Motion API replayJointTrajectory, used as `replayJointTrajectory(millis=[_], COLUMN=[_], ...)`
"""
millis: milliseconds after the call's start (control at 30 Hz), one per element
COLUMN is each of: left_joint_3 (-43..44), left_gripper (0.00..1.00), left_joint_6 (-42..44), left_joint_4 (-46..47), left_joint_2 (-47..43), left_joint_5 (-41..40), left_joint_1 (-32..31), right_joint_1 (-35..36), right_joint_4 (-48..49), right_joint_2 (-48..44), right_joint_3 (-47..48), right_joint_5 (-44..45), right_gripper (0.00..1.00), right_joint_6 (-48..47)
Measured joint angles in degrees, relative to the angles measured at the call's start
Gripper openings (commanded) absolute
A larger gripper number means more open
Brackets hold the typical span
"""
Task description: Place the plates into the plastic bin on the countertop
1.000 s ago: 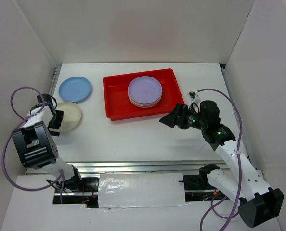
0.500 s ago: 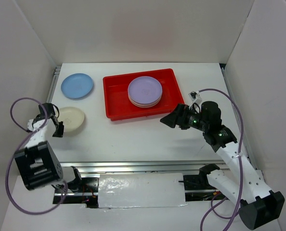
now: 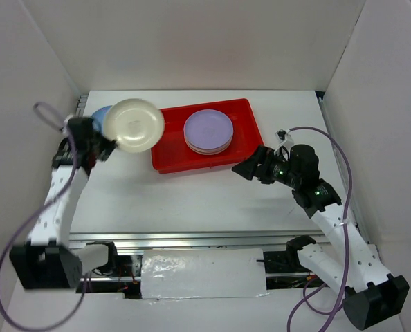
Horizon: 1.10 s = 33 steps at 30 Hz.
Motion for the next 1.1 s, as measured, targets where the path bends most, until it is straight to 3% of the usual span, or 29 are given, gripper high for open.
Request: replayJointTrajectory(millis=[133, 233, 467, 500, 533, 567, 600, 800, 900, 1000, 1100], left_joint_3=[21.7, 38.0, 57.1, 58.2, 58.9, 59.1, 59.1, 57.2, 45.5, 33.4, 26.4], left_gripper=[0.0, 0.0, 0.0, 0.04, 0.38, 0.6, 0.98, 0.99, 0.99, 0.99, 0.99], left_joint_6=[6.0, 9.1, 11.8, 11.8, 11.7, 11.8, 11.6, 11.7, 11.0, 8.1, 4.5], left_joint_4=[1.6, 0.2, -8.1, -9.0, -10.0, -10.7, -11.5, -12.5, -8.6, -5.3, -1.5], left_joint_2=[25.2, 40.9, 58.5, 59.7, 60.7, 61.1, 61.4, 59.1, 49.2, 37.0, 31.7], left_joint_5=[3.0, 3.9, 3.4, 3.2, 2.8, 2.5, 2.1, 0.2, -1.2, -1.7, -3.5], left_joint_1=[-14.4, -21.7, -28.1, -28.1, -28.1, -28.1, -28.0, -27.1, -24.2, -15.4, -3.1], right_joint_1=[-1.7, -3.2, -5.6, -6.0, -6.4, -6.8, -7.1, -8.2, -8.4, -8.7, -8.8], right_joint_4=[-1.6, -2.9, -6.1, -6.6, -7.1, -7.3, -7.6, -8.5, -8.4, -7.8, -6.5], right_joint_2=[0.2, 0.3, -0.3, -0.4, -0.5, -0.5, -0.5, -0.5, -0.6, -0.6, -0.4], right_joint_3=[1.4, 2.6, 3.4, 3.4, 3.4, 3.4, 3.5, 4.4, 4.6, 4.4, 3.7], right_joint_5=[2.8, 3.5, 4.4, 4.4, 4.2, 4.2, 4.1, 3.0, 2.5, 1.4, -0.2], right_gripper=[1.0, 1.0, 1.0, 1.0, 1.0, 1.0, 1.0, 1.0, 1.0, 1.0, 1.0], right_joint_6=[0.4, 0.2, -0.7, -0.9, -1.2, -1.3, -1.4, -1.9, -2.2, -2.2, -2.2])
